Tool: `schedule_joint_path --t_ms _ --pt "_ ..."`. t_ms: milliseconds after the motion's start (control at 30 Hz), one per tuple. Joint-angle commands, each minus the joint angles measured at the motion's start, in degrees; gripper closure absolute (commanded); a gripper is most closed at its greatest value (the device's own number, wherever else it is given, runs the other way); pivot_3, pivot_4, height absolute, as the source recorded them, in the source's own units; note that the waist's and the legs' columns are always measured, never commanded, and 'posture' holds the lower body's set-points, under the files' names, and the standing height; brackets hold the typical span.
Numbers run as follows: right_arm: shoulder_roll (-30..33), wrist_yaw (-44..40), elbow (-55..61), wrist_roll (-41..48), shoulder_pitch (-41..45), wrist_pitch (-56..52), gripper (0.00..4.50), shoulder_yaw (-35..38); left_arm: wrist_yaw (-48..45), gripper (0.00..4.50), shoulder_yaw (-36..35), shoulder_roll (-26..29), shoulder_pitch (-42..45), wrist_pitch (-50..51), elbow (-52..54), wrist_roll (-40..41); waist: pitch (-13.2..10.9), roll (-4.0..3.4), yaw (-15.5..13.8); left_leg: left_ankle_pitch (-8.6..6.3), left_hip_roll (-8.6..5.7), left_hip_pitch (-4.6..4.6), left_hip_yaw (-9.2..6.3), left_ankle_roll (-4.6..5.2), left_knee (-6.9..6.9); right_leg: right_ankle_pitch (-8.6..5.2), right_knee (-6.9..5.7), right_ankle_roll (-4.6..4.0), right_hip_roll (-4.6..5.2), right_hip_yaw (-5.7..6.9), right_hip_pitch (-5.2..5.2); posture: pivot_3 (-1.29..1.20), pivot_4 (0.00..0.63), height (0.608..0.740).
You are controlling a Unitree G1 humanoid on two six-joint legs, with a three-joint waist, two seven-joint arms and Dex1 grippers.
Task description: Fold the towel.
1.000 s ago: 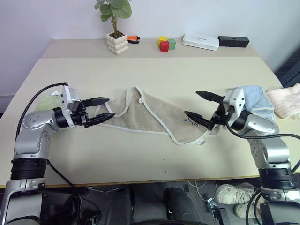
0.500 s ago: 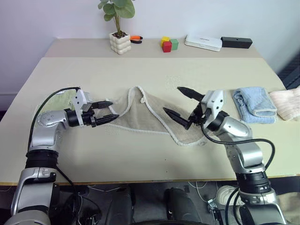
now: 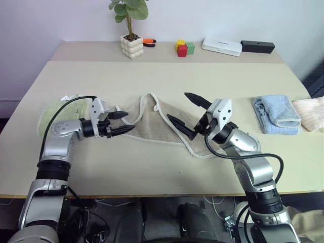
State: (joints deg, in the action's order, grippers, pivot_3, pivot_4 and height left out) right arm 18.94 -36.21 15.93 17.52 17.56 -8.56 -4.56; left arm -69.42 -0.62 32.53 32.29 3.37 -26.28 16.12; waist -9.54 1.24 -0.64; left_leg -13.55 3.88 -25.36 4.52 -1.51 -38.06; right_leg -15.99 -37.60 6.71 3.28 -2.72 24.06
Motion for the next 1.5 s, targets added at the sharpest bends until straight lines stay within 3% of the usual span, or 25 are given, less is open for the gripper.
schedule_joint_path --t_ms 33,167,200,267,400,433,700,833,900,1200,1467,1500 --pt "-0.5 0.84 3.47 0.18 -0.48 0.02 0.0 -0.24 1.94 1.26 0.63 -0.75 2.72 -2.45 -0.74 -1.91 0.0 0.0 0.02 0.0 0.0 0.0 -0.01 0.0 0.0 0.0 0.0 0.0 -0.01 0.0 0.01 0.0 0.15 0.735" --pt "-0.33 1.4 3.17 -0.13 -0.45 0.21 0.0 -0.01 2.16 1.26 3.27 -1.04 2.79 -2.43 -0.95 -4.48 0.0 0.0 0.12 0.0 0.0 0.0 -0.01 0.0 0.0 0.0 0.0 0.0 -0.01 0.0 0.01 0.0 0.15 0.735" --pt "-0.29 1.48 3.16 -0.04 -0.42 0.22 0.0 0.06 2.72 1.5 3.36 -1.21 2.99 -1.58 -1.39 -4.71 0.0 0.0 0.12 0.0 0.0 0.0 -0.01 0.0 0.01 0.0 0.0 0.0 -0.01 0.0 0.01 0.0 0.15 0.735" --pt "-0.24 1.58 3.2 0.0 -0.54 0.28 0.0 0.08 3.59 2.14 3.68 -1.08 3.33 -1.38 -2.49 -5.65 0.0 0.0 0.12 0.0 0.01 0.0 -0.02 0.0 0.02 0.0 0.0 0.0 -0.02 0.0 0.02 0.0 0.15 0.735" --pt "-0.2 1.67 2.94 -0.01 -0.6 0.46 0.0 0.23 3.97 4.16 4.06 -0.65 2.91 -1.19 -3.13 -6.26 0.0 0.0 0.03 0.0 0.01 0.0 -0.02 0.0 0.02 0.0 0.0 0.0 -0.02 0.0 0.02 0.0 0.15 0.735" --pt "-0.16 1.73 2.8 -0.06 -0.55 0.52 0.0 0.33 4.02 4.47 3.9 -0.59 2.87 -0.81 -3.24 -6.14 0.0 0.0 0.03 0.0 0.01 0.0 -0.02 0.0 0.01 0.0 0.0 0.0 -0.02 0.0 0.02 0.0 0.15 0.735" --pt "1.36 0.69 1.67 -0.42 -1.22 0.55 0.0 0.61 3.09 4.47 0.08 0.67 3.99 0.8 -3.08 -2.23 0.0 0.0 0.1 0.0 0.01 0.0 -0.02 0.0 0.01 0.0 0.0 0.0 -0.02 0.0 0.01 0.0 0.15 0.735" --pt "8.58 -3.43 1.24 -3.93 -3.25 -0.94 0.0 -0.47 -0.83 4.47 -3.34 2.77 3.21 2.49 1.11 2.81 0.0 0.01 -0.07 0.0 0.01 -0.02 -0.01 0.0 0.0 0.0 0.01 0.0 0.0 0.0 0.01 0.0 0.15 0.735" --pt "12.13 -5.3 3.51 -1.92 -4.55 -7.55 0.0 -0.54 -1.51 4.47 -4.67 4.06 2.8 3.28 2.9 4.21 0.0 0.01 -0.03 0.0 0.0 -0.01 -0.02 0.0 0.0 0.0 0.01 0.0 0.0 0.0 0.01 0.0 0.15 0.735" --pt "27.72 -11.73 13.69 -5.48 -11.7 -14.24 0.0 0.0 0.58 4.47 -7.27 4.83 1.17 4.51 7.83 6.74 0.01 0.03 -0.06 0.0 0.01 -0.01 -0.03 0.01 -0.01 -0.01 0.01 0.0 0.0 -0.01 0.0 0.0 0.15 0.735" --pt "28.99 -13.12 9.58 -9.67 -11.08 -12.99 0.0 -3.83 2.47 4.47 -6.51 3.15 -0.44 4.1 9.53 6.66 0.02 0.04 -0.02 0.0 0.0 0.0 -0.04 0.01 -0.02 -0.01 0.02 -0.01 -0.01 0.0 0.0 0.0 0.15 0.735" --pt "28.84 -13.13 8.88 -10.32 -10.92 -13.18 0.25 -4.49 2.75 4.5 -6.45 2.95 -0.65 4.19 9.81 6.64 0.02 0.04 -0.02 0.0 0.0 0.0 -0.04 0.01 -0.02 -0.01 0.02 -0.01 -0.01 -0.01 0.0 0.0 0.15 0.735"
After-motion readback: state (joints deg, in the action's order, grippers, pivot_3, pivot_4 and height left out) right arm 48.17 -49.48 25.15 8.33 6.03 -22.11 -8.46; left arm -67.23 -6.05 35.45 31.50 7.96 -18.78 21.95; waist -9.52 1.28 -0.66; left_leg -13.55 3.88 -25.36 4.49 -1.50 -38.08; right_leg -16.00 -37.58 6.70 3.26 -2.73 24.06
